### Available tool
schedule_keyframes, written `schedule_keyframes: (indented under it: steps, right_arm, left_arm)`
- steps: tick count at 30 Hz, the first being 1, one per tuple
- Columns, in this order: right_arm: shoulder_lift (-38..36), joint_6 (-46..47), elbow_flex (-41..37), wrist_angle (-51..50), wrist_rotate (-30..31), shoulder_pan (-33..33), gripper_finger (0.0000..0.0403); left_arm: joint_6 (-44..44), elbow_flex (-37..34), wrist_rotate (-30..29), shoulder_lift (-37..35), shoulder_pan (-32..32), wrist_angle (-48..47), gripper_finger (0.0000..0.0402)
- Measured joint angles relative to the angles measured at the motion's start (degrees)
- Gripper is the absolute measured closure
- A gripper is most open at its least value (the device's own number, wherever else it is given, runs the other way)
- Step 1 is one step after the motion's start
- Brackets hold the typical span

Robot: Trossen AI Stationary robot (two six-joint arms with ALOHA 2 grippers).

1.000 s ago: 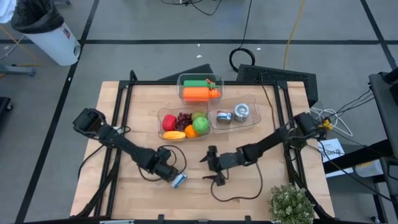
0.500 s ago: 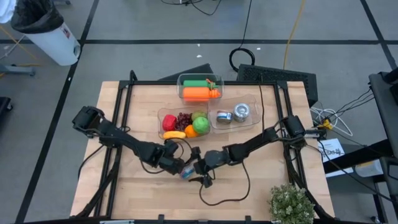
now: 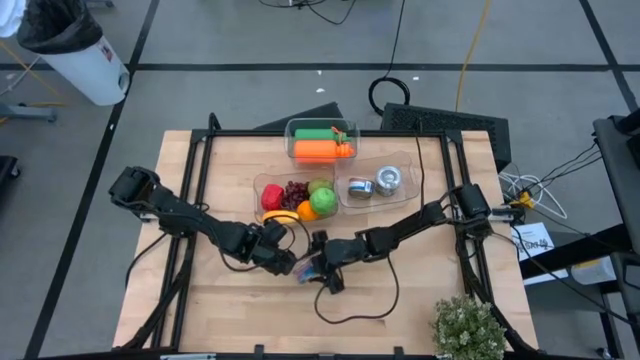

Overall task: Pick & Place Food Item
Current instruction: Put the blue and pink tuna can into the bottom right transparent bin

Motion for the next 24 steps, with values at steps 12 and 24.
schedule_keyframes:
  steps: [12,24]
  right_arm:
    - [-13.9,-3.4,-0.1,-14.4,1.2,0.6,0.0227]
    - [-42.1,-3.3,-10.9,-49.3,50.8,-6.8,0.0227]
  left_arm:
    - [6.5,0.0,-1.6,0.0,1.6,4.1,0.0009]
    - [22.0,0.1,-4.5,0.0,3.1,17.1,0.0009]
